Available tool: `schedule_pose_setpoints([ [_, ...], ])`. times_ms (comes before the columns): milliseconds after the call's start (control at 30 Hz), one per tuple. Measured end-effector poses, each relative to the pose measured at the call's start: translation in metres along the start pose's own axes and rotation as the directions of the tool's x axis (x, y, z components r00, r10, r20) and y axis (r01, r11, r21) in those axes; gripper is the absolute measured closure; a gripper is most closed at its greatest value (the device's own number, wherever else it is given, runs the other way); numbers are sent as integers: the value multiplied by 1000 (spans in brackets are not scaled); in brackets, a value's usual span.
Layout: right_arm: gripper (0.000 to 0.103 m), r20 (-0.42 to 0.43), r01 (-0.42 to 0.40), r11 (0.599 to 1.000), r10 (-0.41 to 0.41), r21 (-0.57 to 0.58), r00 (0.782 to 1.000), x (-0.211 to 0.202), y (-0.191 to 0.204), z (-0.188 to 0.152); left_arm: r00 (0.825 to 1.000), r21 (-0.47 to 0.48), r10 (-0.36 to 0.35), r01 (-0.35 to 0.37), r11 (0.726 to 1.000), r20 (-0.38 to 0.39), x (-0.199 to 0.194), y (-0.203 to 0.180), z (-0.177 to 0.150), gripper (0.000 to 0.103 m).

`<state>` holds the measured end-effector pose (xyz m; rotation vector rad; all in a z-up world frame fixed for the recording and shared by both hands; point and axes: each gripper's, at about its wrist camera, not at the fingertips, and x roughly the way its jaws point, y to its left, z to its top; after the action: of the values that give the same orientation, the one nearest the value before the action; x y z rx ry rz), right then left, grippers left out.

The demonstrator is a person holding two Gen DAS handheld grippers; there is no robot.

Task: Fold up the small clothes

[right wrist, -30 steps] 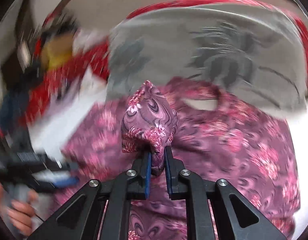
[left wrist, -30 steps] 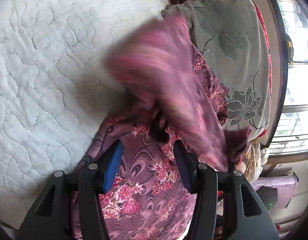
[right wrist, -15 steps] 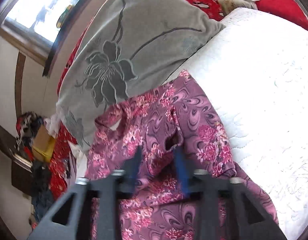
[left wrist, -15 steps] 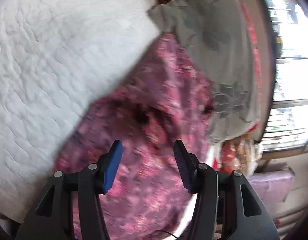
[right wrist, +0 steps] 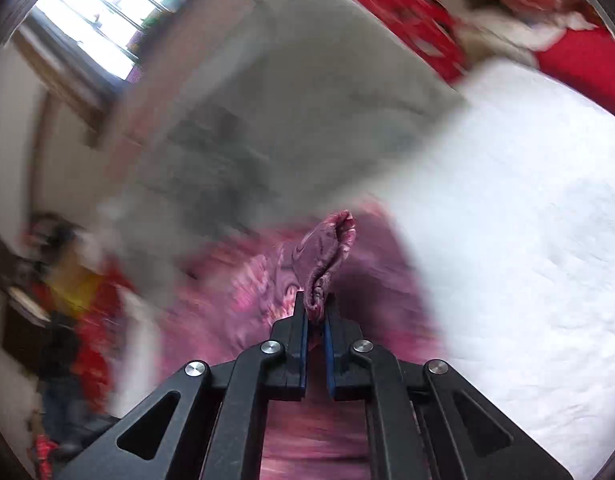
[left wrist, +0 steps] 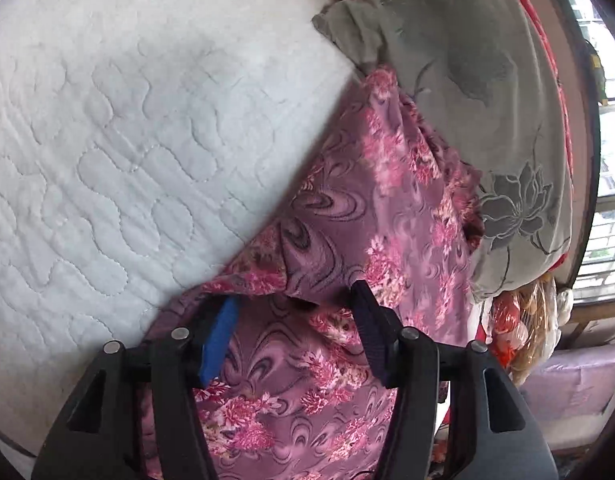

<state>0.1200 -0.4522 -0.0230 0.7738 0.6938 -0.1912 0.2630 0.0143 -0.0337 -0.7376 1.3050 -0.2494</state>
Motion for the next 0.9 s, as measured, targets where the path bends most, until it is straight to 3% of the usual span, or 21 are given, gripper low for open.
schedule_pose_setpoints([
  [33,96,-94,48,999,-47,9,994,15,-13,-4,1000,19,11,-11,1000,-9,-2,-3,0,48],
  [67,95,-137,63,998,-60,19,989,19,-21,-7,999,43,25,-24,999,-22,-6,-7,-3,48],
  [167,89,-24,55,998,-55,-16,998,-17,-15,-10,1000,131,14,-12,991,-16,-19,-23,-16,48],
  [267,87,20,-52,995,54,-89,998,-40,-3,-18,998,212,55,-52,976,-6,-14,-37,-31,44],
  [333,72,-92,-51,990,39,-130,995,-24,-1,-28,988,245,141,-123,962,-57,12,-38,-39,44],
  [367,71,-205,-10,987,-23,-160,979,-4,-4,-37,984,270,173,-155,950,-47,17,-40,-43,44],
  [400,79,-273,14,983,-65,-185,960,8,-6,-45,980,309,197,-183,933,-16,17,-46,-48,44],
  [467,76,-236,19,967,-81,-254,968,-4,3,-46,970,385,243,-224,895,0,12,-58,-59,44],
  [567,70,-331,15,957,-114,-289,937,-15,7,-48,960,424,275,-230,876,-47,9,-53,-75,44],
  [633,67,-392,30,929,-185,-369,901,-21,5,-63,958,446,282,-230,865,-53,3,-50,-88,44],
  [733,67,-396,18,903,-206,-429,895,-49,-6,-84,955,453,285,-220,864,-81,-8,-37,-110,44],
  [900,66,-402,9,914,-187,-405,896,-88,-31,-111,950,472,293,-210,856,-108,-29,-17,-145,43],
])
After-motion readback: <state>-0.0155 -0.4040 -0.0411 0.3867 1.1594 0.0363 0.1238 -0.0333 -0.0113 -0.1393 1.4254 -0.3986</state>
